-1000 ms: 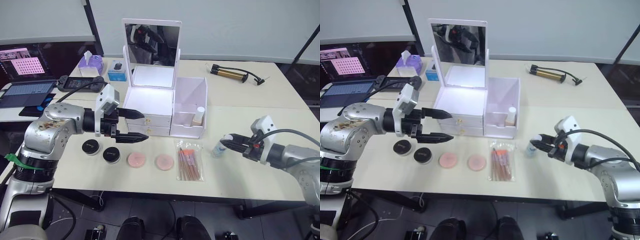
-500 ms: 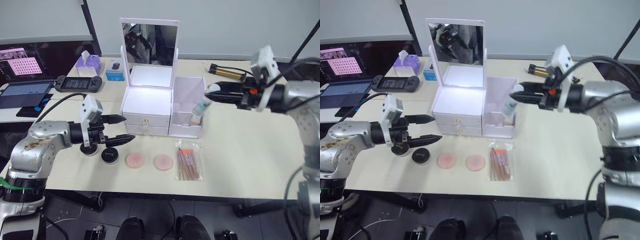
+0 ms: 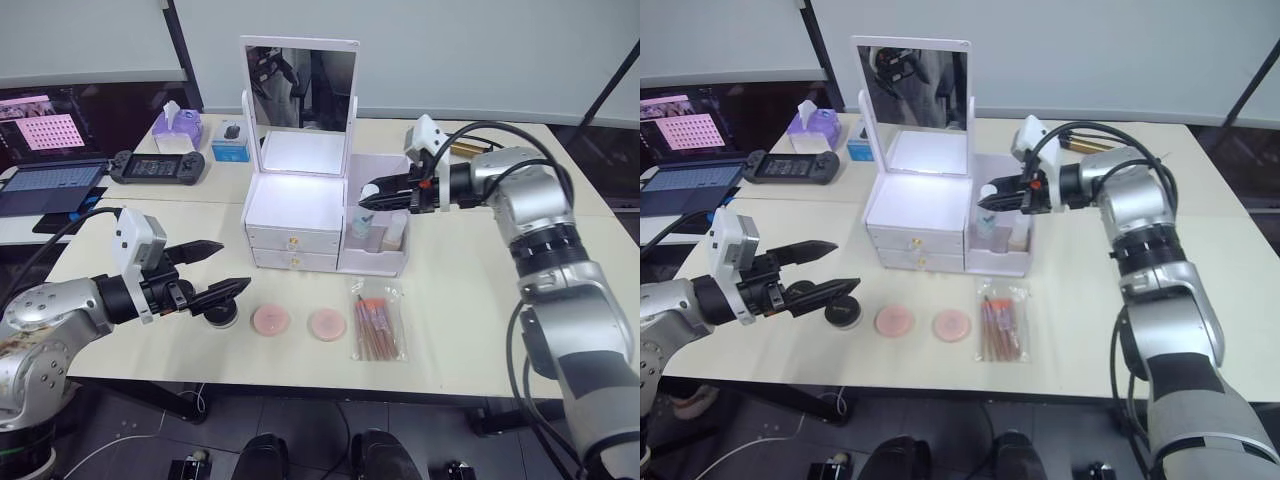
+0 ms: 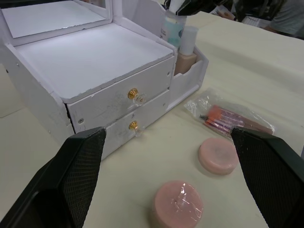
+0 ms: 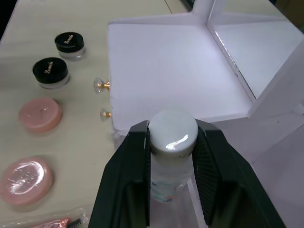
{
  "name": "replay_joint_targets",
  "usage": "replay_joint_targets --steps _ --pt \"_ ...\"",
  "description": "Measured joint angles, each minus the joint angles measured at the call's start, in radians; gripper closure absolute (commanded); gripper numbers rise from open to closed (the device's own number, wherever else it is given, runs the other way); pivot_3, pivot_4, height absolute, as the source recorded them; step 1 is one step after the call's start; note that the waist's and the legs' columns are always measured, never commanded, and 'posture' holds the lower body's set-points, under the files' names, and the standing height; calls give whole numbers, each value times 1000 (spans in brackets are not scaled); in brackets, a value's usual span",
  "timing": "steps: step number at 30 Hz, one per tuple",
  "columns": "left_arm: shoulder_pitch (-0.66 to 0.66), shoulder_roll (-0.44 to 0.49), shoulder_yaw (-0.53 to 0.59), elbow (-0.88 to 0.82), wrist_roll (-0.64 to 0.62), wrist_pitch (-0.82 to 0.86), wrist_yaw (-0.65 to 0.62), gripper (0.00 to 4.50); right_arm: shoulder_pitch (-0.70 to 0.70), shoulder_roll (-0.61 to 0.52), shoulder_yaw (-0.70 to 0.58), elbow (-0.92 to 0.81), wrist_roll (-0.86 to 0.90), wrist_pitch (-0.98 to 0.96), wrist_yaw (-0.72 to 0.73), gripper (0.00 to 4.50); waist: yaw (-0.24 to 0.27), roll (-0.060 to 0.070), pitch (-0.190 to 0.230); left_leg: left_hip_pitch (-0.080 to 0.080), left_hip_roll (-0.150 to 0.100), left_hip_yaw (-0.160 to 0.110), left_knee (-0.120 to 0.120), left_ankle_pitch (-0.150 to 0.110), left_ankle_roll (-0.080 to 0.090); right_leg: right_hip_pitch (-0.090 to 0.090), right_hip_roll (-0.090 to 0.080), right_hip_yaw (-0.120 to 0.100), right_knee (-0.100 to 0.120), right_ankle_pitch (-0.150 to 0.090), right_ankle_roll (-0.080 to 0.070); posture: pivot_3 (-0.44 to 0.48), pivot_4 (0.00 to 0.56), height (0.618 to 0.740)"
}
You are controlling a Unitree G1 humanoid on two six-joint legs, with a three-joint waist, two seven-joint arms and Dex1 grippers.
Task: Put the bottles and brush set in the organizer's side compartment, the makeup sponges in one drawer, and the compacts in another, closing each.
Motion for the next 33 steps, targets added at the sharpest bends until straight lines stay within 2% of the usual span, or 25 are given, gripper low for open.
replay_joint_targets --steps 10,20,21,27,31,33 --pt "71 0 42 -43 -68 29 70 0 -47 90 7 288 -140 -187 18 3609 -5 0 0 1 0 0 -1 1 -2 0 0 0 0 0 -1 0 150 706" --pt "106 18 65 -51 -117 33 93 0 -93 109 -46 364 -171 -231 42 173 -5 1 0 1 0 0 -1 1 -2 0 0 0 0 0 -1 0 150 706" --pt "106 22 67 -48 -115 26 91 0 -104 102 -56 362 -169 -229 47 36 -5 1 0 1 0 0 -1 1 -2 0 0 0 0 0 -1 0 150 706" --pt "107 36 100 55 -60 -39 68 0 -126 15 -146 282 -105 -142 114 36 -2 1 0 1 0 0 -1 1 -2 0 0 -1 0 0 -1 0 150 706" --pt "80 38 154 247 35 -169 50 0 -62 -113 -210 149 -59 -65 126 36 1 1 0 1 0 0 -1 1 -2 1 -1 -3 -1 0 -1 0 150 706" --pt "81 63 189 383 85 -238 28 0 25 -187 -249 89 -41 -31 119 36 0 0 0 1 0 1 -1 0 -1 1 -1 -3 -1 0 -1 0 150 706"
